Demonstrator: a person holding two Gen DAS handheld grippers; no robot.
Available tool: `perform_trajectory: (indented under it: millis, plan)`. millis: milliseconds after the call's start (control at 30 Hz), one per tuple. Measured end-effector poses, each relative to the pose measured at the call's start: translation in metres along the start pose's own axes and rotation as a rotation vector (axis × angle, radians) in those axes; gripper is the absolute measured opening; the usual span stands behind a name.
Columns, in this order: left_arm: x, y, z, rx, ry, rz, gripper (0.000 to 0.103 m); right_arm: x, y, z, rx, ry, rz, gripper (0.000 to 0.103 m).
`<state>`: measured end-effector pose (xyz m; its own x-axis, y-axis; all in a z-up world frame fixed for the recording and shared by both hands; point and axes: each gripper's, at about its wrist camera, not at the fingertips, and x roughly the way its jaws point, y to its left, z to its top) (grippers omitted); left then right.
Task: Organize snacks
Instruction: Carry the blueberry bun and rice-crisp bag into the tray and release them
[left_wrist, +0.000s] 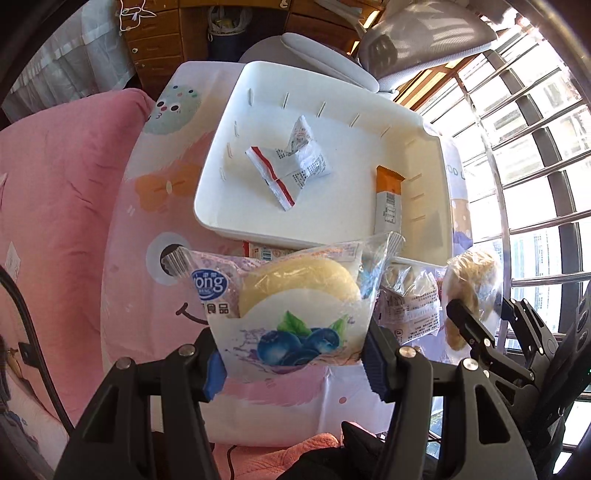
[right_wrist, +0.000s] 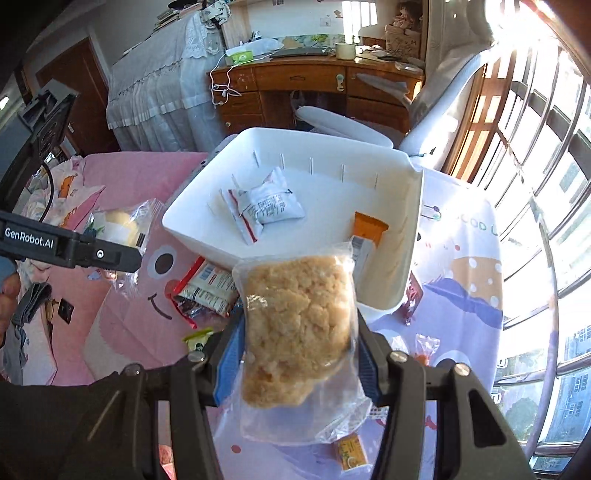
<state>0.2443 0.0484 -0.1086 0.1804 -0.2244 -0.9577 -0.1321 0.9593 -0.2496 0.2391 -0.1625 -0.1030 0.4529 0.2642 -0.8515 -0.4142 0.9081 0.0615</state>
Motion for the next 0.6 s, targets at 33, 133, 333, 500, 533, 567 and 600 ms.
perform_trajectory:
  millis: [33,133,333,500,533,567,600]
  plan:
    - [-0.003,-0.001,0.005,0.008,-0.01,-0.003,0.059,-0.001,-0.003,0.005,0.013,-0.012,-0.009,0.054]
    - [-0.01,-0.003,0.021,0.031,-0.037,-0.012,0.059,-0.001,-0.009,0.02,0.05,-0.047,-0.032,0.054]
    - [-0.004,-0.007,0.048,0.063,-0.072,-0.052,0.059,0.011,-0.022,0.037,0.122,-0.084,-0.053,0.054]
    - [0.014,-0.008,0.063,0.082,-0.084,-0.077,0.059,0.027,-0.028,0.042,0.161,-0.099,-0.049,0.054]
    - [0.017,-0.008,0.065,0.086,-0.085,-0.082,0.059,0.029,-0.029,0.043,0.169,-0.099,-0.048,0.054]
    - [0.019,-0.008,0.067,0.088,-0.085,-0.086,0.06,0.031,-0.029,0.042,0.176,-0.099,-0.048,0.054]
    - [0.022,-0.008,0.069,0.087,-0.086,-0.091,0.061,0.034,-0.029,0.043,0.184,-0.099,-0.051,0.054]
